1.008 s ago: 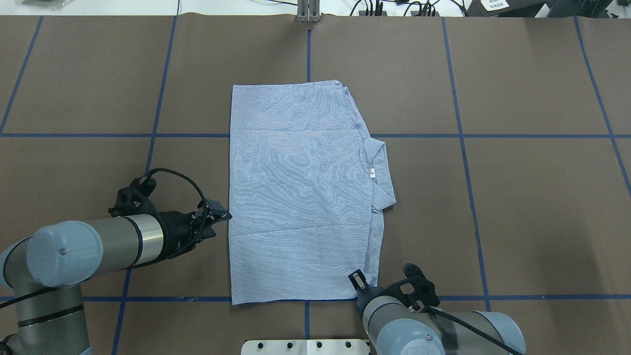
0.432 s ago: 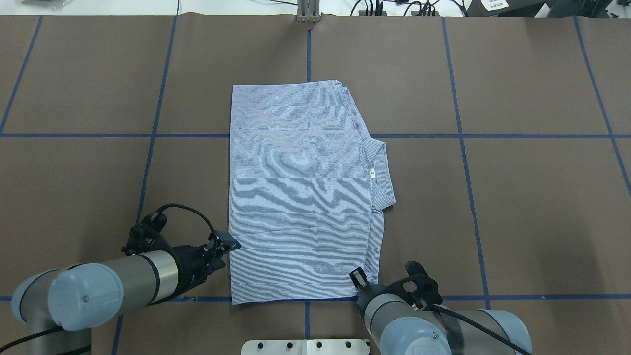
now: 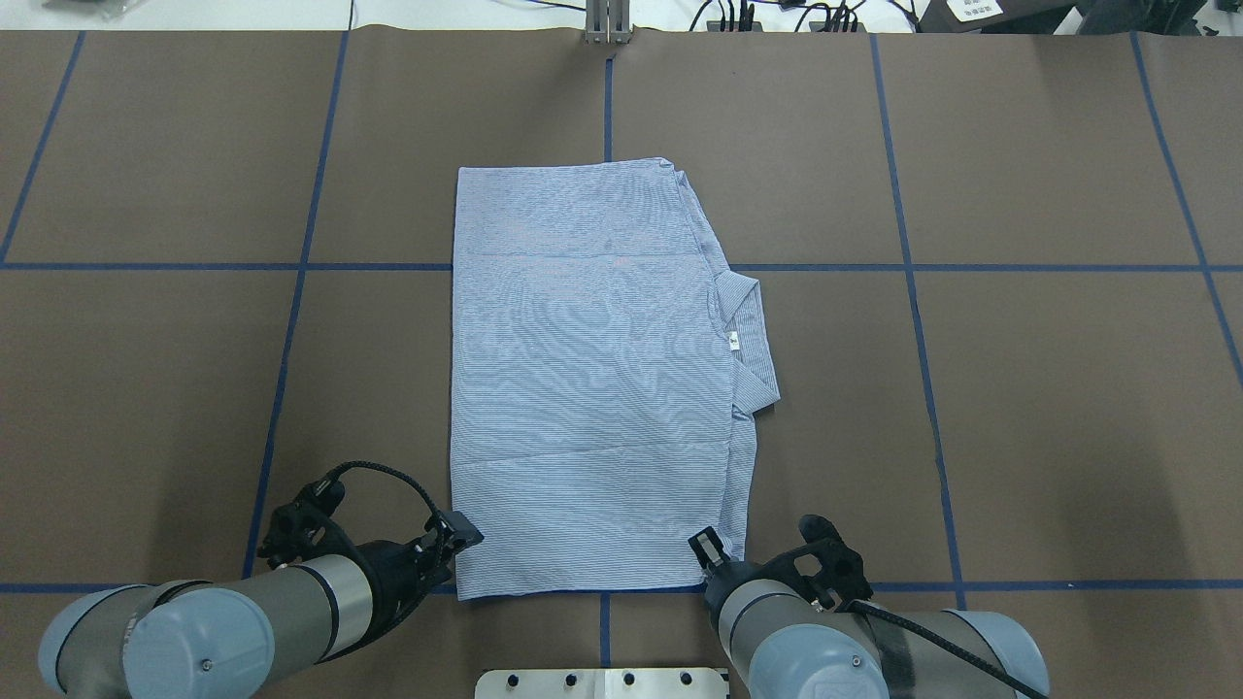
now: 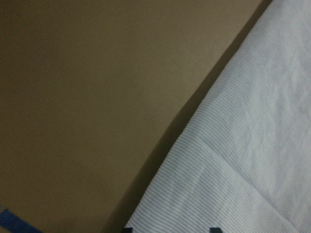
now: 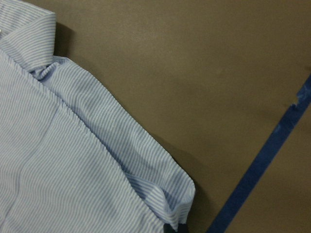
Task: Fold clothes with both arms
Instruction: 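Lower the left gripper to the other shirt corner nearest the robot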
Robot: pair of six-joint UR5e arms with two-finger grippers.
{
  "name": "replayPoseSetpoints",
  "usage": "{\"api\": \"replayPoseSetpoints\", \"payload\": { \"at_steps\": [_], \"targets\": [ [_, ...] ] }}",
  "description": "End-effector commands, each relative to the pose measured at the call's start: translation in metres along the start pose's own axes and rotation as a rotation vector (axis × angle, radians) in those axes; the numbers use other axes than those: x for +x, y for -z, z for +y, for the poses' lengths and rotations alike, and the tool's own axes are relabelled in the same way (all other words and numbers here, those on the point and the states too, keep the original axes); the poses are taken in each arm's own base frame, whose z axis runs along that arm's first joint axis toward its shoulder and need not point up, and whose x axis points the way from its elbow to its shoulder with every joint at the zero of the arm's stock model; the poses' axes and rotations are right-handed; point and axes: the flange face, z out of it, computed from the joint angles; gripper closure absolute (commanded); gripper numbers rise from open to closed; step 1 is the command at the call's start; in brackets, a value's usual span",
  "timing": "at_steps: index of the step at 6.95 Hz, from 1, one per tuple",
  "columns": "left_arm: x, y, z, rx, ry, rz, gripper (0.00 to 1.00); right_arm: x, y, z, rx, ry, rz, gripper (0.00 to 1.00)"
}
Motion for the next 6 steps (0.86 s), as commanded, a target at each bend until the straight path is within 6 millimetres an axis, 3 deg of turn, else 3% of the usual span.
{"api": "replayPoseSetpoints", "payload": {
  "at_steps": [1, 4, 5, 6],
  "targets": [
    [-0.009, -0.004, 0.008, 0.004, -0.007, -0.03, 0.39, 0.0, 0.0, 0.001, 0.0, 0.0, -0.001, 1.0],
    [-0.022, -0.009, 0.019, -0.004, -0.005, -0.051, 0.46, 0.002, -0.001, 0.001, 0.0, 0.003, 0.002, 1.0],
    [-0.022, -0.009, 0.02, -0.006, 0.013, -0.051, 0.59, 0.001, -0.001, 0.001, 0.001, 0.002, 0.001, 1.0],
    [-0.02, -0.007, 0.018, 0.007, 0.041, -0.038, 1.0, 0.002, -0.001, 0.001, 0.0, 0.003, 0.002, 1.0]
  ]
}}
